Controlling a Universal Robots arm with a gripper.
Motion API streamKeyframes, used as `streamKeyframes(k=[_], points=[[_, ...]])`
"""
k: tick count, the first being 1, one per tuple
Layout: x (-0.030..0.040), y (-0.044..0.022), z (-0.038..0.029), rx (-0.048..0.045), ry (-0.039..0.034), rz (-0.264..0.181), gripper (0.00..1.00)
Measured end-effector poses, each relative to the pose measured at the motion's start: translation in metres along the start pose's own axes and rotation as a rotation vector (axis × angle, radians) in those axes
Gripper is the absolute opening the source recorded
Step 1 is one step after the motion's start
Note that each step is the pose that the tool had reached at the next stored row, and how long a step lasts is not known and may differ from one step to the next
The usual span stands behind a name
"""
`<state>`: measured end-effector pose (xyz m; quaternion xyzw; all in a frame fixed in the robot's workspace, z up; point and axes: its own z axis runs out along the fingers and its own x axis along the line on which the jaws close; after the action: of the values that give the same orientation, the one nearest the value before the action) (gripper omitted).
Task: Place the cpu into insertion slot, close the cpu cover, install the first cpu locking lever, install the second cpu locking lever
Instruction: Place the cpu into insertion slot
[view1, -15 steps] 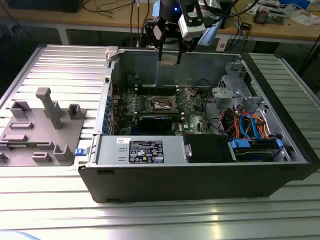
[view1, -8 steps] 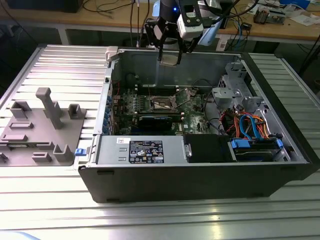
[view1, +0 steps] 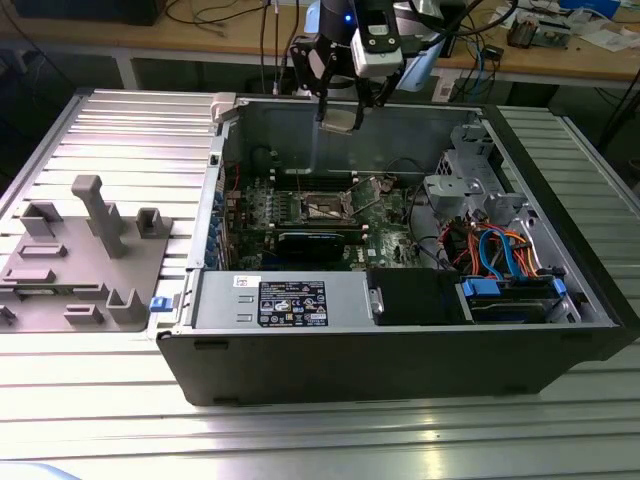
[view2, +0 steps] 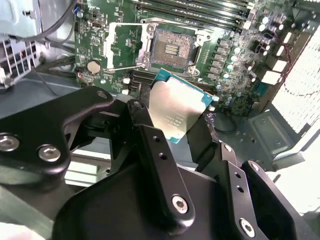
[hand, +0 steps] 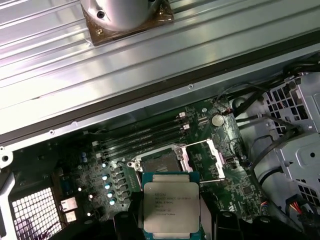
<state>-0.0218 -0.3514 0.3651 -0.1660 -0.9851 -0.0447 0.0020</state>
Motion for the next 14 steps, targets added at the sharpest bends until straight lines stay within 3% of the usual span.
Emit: streamKeyframes(k=[10, 14], points=[[0.0000, 0.0000, 0.0003, -0.0002, -0.0021, 0.022, 0.54], [0.0000, -0.0001, 0.0015, -0.0008, -0.0096, 0.105, 0.54]])
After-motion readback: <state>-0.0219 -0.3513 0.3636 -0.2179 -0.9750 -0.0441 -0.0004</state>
